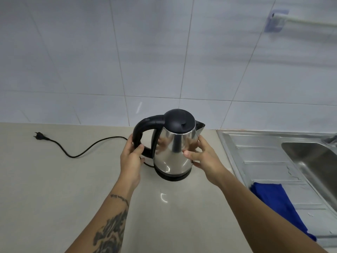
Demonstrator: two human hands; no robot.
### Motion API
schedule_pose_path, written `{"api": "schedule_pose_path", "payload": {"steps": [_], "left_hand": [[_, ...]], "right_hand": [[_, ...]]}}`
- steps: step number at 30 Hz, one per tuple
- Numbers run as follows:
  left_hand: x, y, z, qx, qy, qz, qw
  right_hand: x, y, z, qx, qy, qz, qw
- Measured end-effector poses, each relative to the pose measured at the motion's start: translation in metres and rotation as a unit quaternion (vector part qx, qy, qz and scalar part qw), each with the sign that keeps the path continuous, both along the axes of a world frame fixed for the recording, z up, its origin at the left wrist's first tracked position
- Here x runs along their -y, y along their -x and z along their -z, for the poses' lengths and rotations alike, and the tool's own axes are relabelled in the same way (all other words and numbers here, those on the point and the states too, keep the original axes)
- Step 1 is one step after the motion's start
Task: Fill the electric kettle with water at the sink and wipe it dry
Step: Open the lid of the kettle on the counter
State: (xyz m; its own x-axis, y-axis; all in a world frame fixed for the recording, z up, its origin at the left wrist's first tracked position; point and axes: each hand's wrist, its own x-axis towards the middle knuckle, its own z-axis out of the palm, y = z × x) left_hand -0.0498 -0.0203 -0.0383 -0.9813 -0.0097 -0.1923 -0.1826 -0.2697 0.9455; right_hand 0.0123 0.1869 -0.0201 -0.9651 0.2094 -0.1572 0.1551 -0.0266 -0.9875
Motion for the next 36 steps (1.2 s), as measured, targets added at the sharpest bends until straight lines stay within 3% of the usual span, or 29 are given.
{"api": "schedule_pose_path", "payload": {"steps": [8,17,28,33,36], "left_hand": [[-0.001,-0.09,-0.002,0.01,-0.001,-0.043,0.999],[-0.02,-0.183,0.012,0.061,0.053,-0.066,0.995],[-0.013,-0.193,0.028,0.095,0.107,-0.02,0.989],[-0.018,-0.196,0.013,-0.011,0.178,-0.076,0.981],[-0.029,-0.2,-0.006,-0.175,0.292,-0.115,0.933]], "right_hand": [[-0.006,-0.072,0.006,-0.021,-0.022,-0.049,0.998],[-0.025,-0.15,0.032,0.016,0.014,-0.066,0.998],[-0.017,-0.186,0.043,0.029,0.002,-0.028,0.999],[-0.014,-0.186,0.042,0.035,-0.01,0.017,0.999],[-0.012,-0.185,0.041,0.033,-0.006,0.032,0.999]]}}
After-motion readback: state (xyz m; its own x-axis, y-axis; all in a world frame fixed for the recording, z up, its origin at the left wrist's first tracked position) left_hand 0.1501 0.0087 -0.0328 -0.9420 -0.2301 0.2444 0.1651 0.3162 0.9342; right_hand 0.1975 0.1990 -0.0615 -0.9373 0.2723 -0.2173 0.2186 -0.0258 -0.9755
